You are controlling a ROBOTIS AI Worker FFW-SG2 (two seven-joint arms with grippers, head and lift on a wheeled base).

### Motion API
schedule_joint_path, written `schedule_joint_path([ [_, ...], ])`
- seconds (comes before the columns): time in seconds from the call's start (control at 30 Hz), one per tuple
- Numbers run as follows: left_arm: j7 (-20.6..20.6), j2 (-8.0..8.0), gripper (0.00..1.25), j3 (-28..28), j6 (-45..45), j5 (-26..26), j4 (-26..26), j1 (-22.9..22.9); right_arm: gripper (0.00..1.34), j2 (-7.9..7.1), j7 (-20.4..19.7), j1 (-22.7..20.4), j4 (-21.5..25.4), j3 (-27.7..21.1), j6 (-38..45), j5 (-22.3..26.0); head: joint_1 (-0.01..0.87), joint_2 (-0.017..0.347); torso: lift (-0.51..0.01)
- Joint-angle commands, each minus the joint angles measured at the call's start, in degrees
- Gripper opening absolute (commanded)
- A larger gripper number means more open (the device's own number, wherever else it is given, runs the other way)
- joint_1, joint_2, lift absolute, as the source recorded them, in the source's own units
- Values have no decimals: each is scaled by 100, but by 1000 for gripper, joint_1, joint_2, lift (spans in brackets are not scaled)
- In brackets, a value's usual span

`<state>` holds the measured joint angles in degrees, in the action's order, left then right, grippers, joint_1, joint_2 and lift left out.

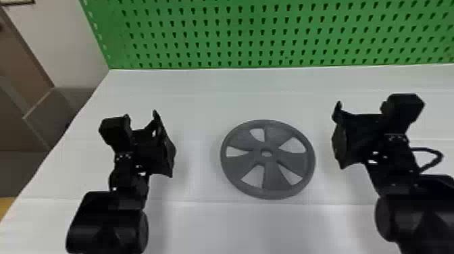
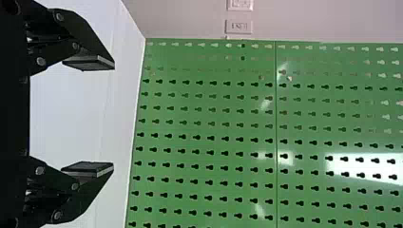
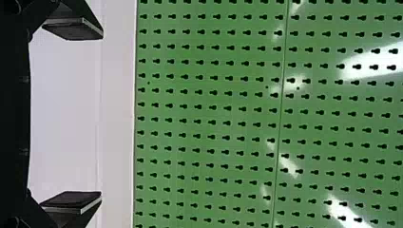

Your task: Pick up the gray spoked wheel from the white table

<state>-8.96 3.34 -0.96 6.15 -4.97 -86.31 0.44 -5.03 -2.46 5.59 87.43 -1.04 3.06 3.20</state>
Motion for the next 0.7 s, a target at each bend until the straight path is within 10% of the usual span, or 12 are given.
schedule_joint_path([
  [0.0, 0, 0, 756, 0, 0, 13, 0, 0, 1229, 55, 0, -5, 2, -54, -16, 5, 779, 118, -67],
  [0.67, 0, 0, 756, -18, 18, 13, -18, 18, 1229, 28, 0, 180, 529, -54, 1505, 251, 779, 118, -67],
])
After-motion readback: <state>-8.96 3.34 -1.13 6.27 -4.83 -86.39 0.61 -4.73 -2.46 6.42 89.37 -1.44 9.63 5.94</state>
